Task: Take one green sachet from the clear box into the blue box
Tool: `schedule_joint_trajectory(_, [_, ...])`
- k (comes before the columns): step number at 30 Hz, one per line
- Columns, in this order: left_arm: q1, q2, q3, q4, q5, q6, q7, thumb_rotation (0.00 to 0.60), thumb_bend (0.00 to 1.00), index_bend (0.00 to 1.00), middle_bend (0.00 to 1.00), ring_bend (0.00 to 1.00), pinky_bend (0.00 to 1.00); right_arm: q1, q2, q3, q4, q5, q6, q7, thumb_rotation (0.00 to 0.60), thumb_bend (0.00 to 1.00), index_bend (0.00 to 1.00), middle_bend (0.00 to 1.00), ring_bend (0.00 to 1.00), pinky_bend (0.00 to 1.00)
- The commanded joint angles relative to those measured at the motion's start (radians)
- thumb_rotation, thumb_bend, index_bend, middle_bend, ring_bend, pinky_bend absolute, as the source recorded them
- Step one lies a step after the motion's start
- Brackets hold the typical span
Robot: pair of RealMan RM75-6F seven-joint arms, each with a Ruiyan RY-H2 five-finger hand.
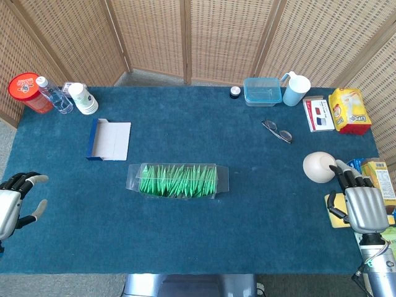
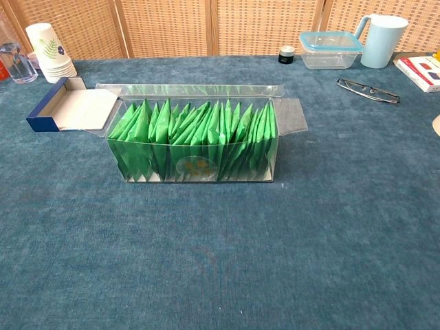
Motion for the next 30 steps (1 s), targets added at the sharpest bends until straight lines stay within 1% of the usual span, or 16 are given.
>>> schedule_joint_trajectory(1, [0.001,-0.002,0.002,-0.001,-0.003,-0.003,0.001,0.6,0.33,0.3,0.3,0.25,0.42,0.002,-0.001,0.002,0.002,0.002,-0.002,0.001,0.273,0.72,0.13,0.14,0.18,0.29])
schedule_joint_trajectory(6, [0.0,-0.004,0.007,-0.001,-0.001,-0.007,0.004,0.6,0.33,0.32,0.3,0.25,0.42,0.006,-0.001,0.002,0.006,-0.004,-0.003,0.008,0.274,0.72,0.13,0.14,0.18,0.29])
schedule_joint_trajectory(10, [-0.006,0.005,0.01,-0.012,0.025,-0.008,0.013,0.6,0.33,0.32,0.3,0.25,0.42,0.001,0.004,-0.001,0.006,-0.01,0.004,0.015,0.274,0.72,0.13,0.14,0.18,0.29])
schedule_joint_trajectory(14, [-0.031,0.033,0.003,-0.036,0.055,-0.027,0.01,0.6,0.33,0.32,0.3,0.25,0.42,-0.008,0.006,-0.001,0.002,-0.013,0.021,0.023,0.275,0.72,0.13,0.14,0.18,0.29])
schedule_joint_trajectory(18, [-0.083,0.073,-0.013,-0.071,0.085,-0.08,0.016,0.595,0.32,0.32,0.3,0.24,0.42,-0.016,0.005,-0.005,0.003,-0.014,0.03,0.028,0.274,0.72,0.13,0.14,0.18,0.29])
schedule_joint_trajectory(20, [-0.116,0.091,-0.023,-0.09,0.092,-0.124,0.032,0.574,0.31,0.32,0.29,0.24,0.42,-0.018,0.004,-0.006,0.007,-0.016,0.033,0.034,0.274,0.72,0.13,0.14,0.18,0.29])
schedule_joint_trajectory(22, [-0.158,0.106,-0.032,-0.115,0.101,-0.181,0.046,0.532,0.3,0.31,0.29,0.23,0.42,-0.021,0.002,-0.007,0.013,-0.016,0.035,0.041,0.274,0.72,0.13,0.14,0.18,0.29])
schedule_joint_trajectory(24, [-0.195,0.114,-0.045,-0.134,0.092,-0.23,0.046,0.505,0.29,0.3,0.28,0.22,0.42,-0.023,0.002,-0.008,0.019,-0.013,0.034,0.048,0.273,0.72,0.13,0.14,0.18,0.29])
schedule_joint_trajectory(27, [-0.259,0.11,-0.071,-0.148,0.079,-0.303,0.064,0.474,0.27,0.27,0.26,0.21,0.42,-0.027,0.0,-0.009,0.026,-0.011,0.037,0.056,0.273,0.72,0.13,0.14,0.18,0.29])
schedule_joint_trajectory(30, [-0.324,0.088,-0.09,-0.155,0.064,-0.384,0.101,0.415,0.26,0.23,0.24,0.2,0.42,-0.03,-0.004,-0.01,0.029,-0.014,0.043,0.059,0.275,0.72,0.13,0.14,0.18,0.29])
